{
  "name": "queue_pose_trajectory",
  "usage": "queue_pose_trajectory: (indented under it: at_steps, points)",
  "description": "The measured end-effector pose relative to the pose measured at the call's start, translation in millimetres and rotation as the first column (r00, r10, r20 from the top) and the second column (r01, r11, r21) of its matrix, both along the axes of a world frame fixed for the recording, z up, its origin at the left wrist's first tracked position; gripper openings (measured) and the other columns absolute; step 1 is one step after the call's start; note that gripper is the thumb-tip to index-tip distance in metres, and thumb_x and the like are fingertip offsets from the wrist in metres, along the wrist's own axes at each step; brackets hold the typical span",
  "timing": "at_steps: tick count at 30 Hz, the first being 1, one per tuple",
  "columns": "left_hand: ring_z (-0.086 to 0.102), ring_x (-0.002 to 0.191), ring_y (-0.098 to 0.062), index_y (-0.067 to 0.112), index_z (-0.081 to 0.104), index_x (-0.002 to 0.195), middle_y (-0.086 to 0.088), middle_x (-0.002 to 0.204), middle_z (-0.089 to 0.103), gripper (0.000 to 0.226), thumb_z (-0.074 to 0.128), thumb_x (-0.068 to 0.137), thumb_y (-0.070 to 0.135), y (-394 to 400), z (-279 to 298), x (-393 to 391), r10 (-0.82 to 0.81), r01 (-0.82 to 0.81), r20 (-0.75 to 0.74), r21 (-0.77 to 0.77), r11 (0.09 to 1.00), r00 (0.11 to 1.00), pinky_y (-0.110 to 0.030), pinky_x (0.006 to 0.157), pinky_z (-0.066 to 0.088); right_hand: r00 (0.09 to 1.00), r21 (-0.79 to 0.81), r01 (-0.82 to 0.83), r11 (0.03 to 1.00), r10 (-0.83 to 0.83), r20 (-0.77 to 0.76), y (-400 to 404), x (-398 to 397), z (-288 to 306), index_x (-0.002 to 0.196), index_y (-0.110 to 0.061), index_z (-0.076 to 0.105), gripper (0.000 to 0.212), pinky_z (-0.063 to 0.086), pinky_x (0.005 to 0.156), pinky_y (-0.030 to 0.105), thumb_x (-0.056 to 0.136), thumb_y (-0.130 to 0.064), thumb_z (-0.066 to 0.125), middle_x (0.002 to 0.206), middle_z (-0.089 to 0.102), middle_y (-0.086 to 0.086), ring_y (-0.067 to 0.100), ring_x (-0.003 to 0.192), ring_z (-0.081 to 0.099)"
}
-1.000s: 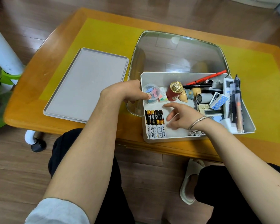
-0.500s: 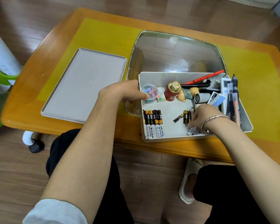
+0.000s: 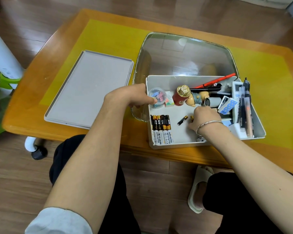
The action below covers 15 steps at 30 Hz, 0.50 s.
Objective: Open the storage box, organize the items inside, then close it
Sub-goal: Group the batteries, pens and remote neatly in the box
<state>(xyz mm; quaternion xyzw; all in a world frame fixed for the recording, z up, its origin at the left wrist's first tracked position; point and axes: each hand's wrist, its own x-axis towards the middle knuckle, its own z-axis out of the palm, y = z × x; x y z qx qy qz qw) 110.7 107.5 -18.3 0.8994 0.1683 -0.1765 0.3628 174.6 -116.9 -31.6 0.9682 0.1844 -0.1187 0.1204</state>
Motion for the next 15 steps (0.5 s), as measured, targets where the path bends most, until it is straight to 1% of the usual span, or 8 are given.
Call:
queue_pose_trajectory:
  at_steps: [2, 3, 5, 8, 9, 11, 13, 15]
  points:
    - [0.062, 0.085, -0.016, 0.025, 0.044, 0.131, 0.010, 0.088, 0.054, 0.053, 0.062, 0.086, 0.048, 0, 0, 0, 0.001, -0.001, 0.000, -0.005, 1.000, 1.000, -0.027, 0.062, 0.052, 1.000, 0.028, -0.006, 1.000, 0.006, 0.006, 0, 1, 1, 0.100, -0.005, 0.059, 0.023, 0.037, 0.067, 0.029, 0.082, -0.019, 0.062, 0.109, 0.061, 0.016, 0.034, 0.100, 0.060]
    - [0.061, 0.083, -0.016, 0.025, 0.043, 0.131, 0.010, 0.088, 0.054, 0.054, 0.062, 0.086, 0.048, 0, -1, 0, 0.001, -0.001, 0.002, -0.007, 1.000, 1.000, -0.026, 0.062, 0.052, 1.000, 0.064, -0.009, 0.998, 0.008, 0.014, -1, 2, 3, 0.088, -0.005, 0.057, 0.016, 0.036, 0.067, 0.029, 0.082, -0.020, 0.062, 0.103, 0.062, 0.018, 0.035, 0.095, 0.060]
    - [0.061, 0.083, -0.016, 0.025, 0.043, 0.132, 0.010, 0.088, 0.054, 0.055, 0.062, 0.086, 0.048, 0, -1, 1, 0.003, -0.003, 0.004, -0.010, 1.000, 1.000, -0.026, 0.062, 0.052, 1.000, 0.187, 0.023, 0.982, -0.026, 0.013, -1, 5, 6, 0.061, -0.007, 0.045, 0.033, 0.035, 0.062, 0.028, 0.082, -0.027, 0.060, 0.078, 0.059, 0.017, 0.034, 0.078, 0.056]
    - [0.064, 0.090, -0.019, 0.026, 0.044, 0.131, 0.011, 0.088, 0.054, 0.054, 0.062, 0.086, 0.048, 1, -1, 1, 0.006, -0.006, -0.001, -0.015, 1.000, 1.000, -0.028, 0.065, 0.054, 0.981, 0.446, 0.124, 0.886, -0.041, -0.191, 5, 0, 8, 0.048, -0.013, 0.047, 0.039, 0.036, 0.045, 0.021, 0.079, -0.028, 0.065, 0.044, 0.052, 0.003, 0.020, 0.050, 0.055]
    - [0.064, 0.090, -0.019, 0.025, 0.044, 0.131, 0.010, 0.088, 0.054, 0.053, 0.062, 0.086, 0.048, 1, -1, 1, 0.004, -0.004, -0.002, -0.011, 1.000, 1.000, -0.028, 0.065, 0.053, 0.951, 0.498, 0.181, 0.848, -0.023, -0.308, 9, -3, 7, 0.049, -0.014, 0.052, 0.034, 0.038, 0.039, 0.017, 0.079, -0.024, 0.065, 0.041, 0.055, -0.001, 0.012, 0.040, 0.054]
    - [0.063, 0.088, -0.018, 0.025, 0.045, 0.129, 0.010, 0.087, 0.054, 0.051, 0.062, 0.087, 0.048, 0, -1, 1, 0.001, -0.001, -0.003, -0.002, 1.000, 1.000, -0.028, 0.064, 0.053, 0.906, 0.501, 0.212, 0.839, 0.023, -0.422, 14, -11, 2, 0.058, -0.011, 0.060, 0.024, 0.044, 0.039, 0.018, 0.079, -0.020, 0.065, 0.052, 0.066, 0.004, 0.007, 0.038, 0.055]
    - [0.063, 0.089, -0.018, 0.024, 0.045, 0.129, 0.010, 0.087, 0.054, 0.052, 0.062, 0.087, 0.048, 0, -1, 1, 0.001, -0.001, -0.002, 0.004, 1.000, 1.000, -0.029, 0.066, 0.053, 0.917, 0.480, 0.173, 0.860, 0.036, -0.396, 15, -14, -4, 0.071, -0.010, 0.062, 0.014, 0.049, 0.050, 0.023, 0.077, -0.021, 0.069, 0.065, 0.070, 0.010, 0.011, 0.049, 0.061]
    - [0.064, 0.090, -0.019, 0.024, 0.045, 0.130, 0.010, 0.087, 0.053, 0.053, 0.062, 0.086, 0.049, 0, -1, 1, 0.000, 0.000, -0.002, 0.004, 1.000, 1.000, -0.028, 0.065, 0.053, 0.902, 0.495, 0.205, 0.844, 0.034, -0.430, 14, -14, -6, 0.089, -0.012, 0.057, 0.023, 0.054, 0.058, 0.028, 0.077, -0.020, 0.075, 0.066, 0.071, 0.010, 0.023, 0.059, 0.068]
